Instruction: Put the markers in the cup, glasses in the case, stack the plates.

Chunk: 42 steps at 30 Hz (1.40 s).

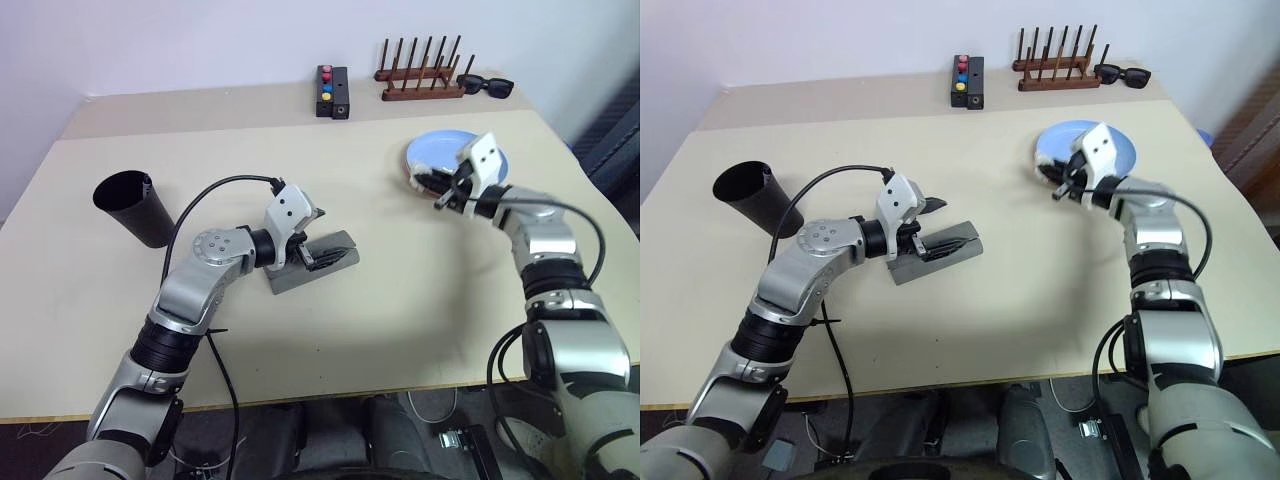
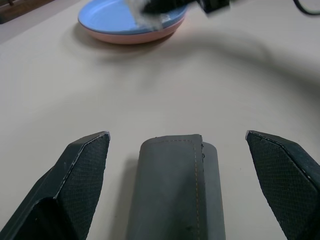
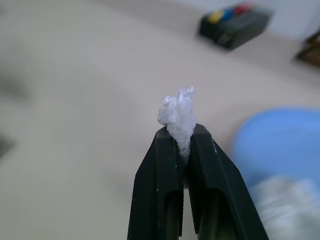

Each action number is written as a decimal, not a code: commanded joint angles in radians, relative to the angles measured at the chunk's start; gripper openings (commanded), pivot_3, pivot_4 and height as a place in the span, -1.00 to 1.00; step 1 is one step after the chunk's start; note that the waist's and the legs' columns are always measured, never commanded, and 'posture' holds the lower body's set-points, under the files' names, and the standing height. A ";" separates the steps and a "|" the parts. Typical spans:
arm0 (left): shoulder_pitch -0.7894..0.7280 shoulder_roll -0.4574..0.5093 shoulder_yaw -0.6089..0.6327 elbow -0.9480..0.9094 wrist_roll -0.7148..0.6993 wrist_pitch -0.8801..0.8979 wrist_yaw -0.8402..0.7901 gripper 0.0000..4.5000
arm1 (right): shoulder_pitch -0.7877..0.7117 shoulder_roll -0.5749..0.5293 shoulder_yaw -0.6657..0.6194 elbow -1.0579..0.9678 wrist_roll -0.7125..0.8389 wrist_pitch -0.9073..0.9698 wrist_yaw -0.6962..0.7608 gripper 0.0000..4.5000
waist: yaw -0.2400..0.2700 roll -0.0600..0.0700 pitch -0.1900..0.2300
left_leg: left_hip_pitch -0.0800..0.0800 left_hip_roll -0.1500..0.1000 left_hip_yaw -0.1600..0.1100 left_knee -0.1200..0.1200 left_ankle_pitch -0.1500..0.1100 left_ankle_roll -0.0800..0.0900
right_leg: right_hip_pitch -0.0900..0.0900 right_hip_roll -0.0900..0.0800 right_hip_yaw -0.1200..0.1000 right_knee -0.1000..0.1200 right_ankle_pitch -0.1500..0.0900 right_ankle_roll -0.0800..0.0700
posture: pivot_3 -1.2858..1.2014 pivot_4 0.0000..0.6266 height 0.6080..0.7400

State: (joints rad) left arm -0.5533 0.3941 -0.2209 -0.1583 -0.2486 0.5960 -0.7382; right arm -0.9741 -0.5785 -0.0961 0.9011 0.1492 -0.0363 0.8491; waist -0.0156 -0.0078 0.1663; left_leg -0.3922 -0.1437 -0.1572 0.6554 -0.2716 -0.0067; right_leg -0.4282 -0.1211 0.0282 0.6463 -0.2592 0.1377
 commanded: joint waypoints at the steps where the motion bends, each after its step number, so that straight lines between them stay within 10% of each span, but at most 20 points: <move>1: -0.018 -0.005 0.007 -0.016 0.000 -0.025 -0.001 1.00 | -0.102 -0.047 -0.026 0.121 -0.057 -0.106 -0.161 -0.99 | 0.001 0.000 0.000 | 0.000 0.000 0.000 0.000 0.000 0.000 | 0.000 0.000 0.000 0.000 0.000 0.000 | 0.03 -0.52 1.00; 13: 0.006 -0.012 0.011 -0.066 -0.004 0.003 0.027 1.00 | -0.153 -0.054 -0.017 0.364 -0.146 -0.184 -0.314 -0.99 | -0.006 0.000 0.000 | 0.000 0.000 0.001 -0.002 0.000 0.000 | -0.001 0.000 0.001 0.000 0.000 0.000 | 0.03 -0.52 1.00; 23: 0.020 -0.004 0.019 -0.092 -0.011 0.023 0.037 1.00 | -0.140 -0.048 -0.024 0.378 -0.152 -0.167 -0.286 0.98 | -0.004 0.000 0.000 | 0.000 0.000 0.001 -0.002 0.000 0.000 | -0.001 0.000 0.001 0.000 0.000 0.000 | 0.03 -0.52 1.00; 33: 0.025 -0.006 0.016 -0.084 -0.016 0.001 0.022 1.00 | -0.122 -0.067 -0.051 0.304 -0.109 -0.206 -0.193 0.98 | -0.004 0.000 0.000 | 0.000 0.000 0.001 -0.002 0.000 0.000 | -0.001 0.000 0.001 0.000 0.000 0.000 | 0.03 -0.52 1.00; 42: 0.003 -0.038 0.126 -0.059 -0.069 -0.007 0.070 1.00 | 0.166 -0.099 -0.060 -0.201 0.029 -0.018 0.130 0.98 | 0.002 0.000 0.000 | 0.000 0.000 0.000 -0.001 0.000 0.000 | 0.000 0.000 0.000 0.000 0.000 0.000 | 0.03 -0.52 1.00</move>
State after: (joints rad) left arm -0.5268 0.3662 -0.1448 -0.1992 -0.2953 0.6047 -0.6953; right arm -0.8227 -0.6472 -0.1364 0.8320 0.1406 -0.0983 0.9652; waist -0.0135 -0.0078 0.1663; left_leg -0.3923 -0.1436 -0.1568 0.6547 -0.2715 -0.0069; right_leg -0.4286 -0.1212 0.0285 0.6465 -0.2592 0.1377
